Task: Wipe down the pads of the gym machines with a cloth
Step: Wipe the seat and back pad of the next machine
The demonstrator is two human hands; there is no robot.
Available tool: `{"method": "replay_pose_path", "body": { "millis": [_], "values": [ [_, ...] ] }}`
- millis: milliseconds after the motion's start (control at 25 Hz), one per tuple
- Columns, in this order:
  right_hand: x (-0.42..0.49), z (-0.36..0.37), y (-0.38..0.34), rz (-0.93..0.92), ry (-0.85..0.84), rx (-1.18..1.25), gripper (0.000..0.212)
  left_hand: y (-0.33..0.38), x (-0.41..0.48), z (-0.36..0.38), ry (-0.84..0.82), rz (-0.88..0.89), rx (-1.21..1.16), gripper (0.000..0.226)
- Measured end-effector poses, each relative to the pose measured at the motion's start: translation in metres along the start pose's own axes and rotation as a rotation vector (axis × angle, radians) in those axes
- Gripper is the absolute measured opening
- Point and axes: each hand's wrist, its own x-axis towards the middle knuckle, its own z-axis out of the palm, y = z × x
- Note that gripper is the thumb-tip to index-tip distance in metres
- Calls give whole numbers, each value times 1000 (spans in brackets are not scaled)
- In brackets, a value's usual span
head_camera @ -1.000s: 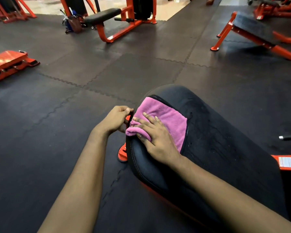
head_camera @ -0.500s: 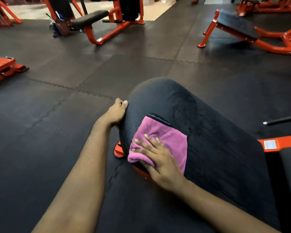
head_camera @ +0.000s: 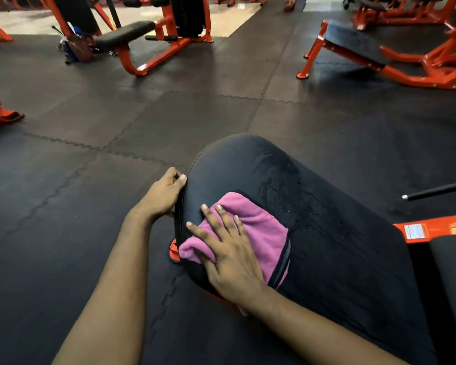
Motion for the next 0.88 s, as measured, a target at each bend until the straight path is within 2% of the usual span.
{"method": "replay_pose_path", "body": {
  "millis": [120, 320, 560, 720, 880],
  "values": [
    [38, 1, 14, 38, 49, 13, 54, 2, 15, 6, 132, 88, 18, 31],
    [84, 1, 36, 115, 102, 11, 51, 18, 42, 12, 168, 137, 20, 31],
    [150, -15, 82, 325, 139, -24, 64, 43, 62, 30, 177, 33, 109, 40],
    [188, -15, 127, 418, 222, -113, 46, 61, 77, 44, 142, -134, 327, 63],
    [209, -19, 163, 444, 310, -191, 38, 61, 78, 46, 196, -168, 355, 62]
  ]
}}
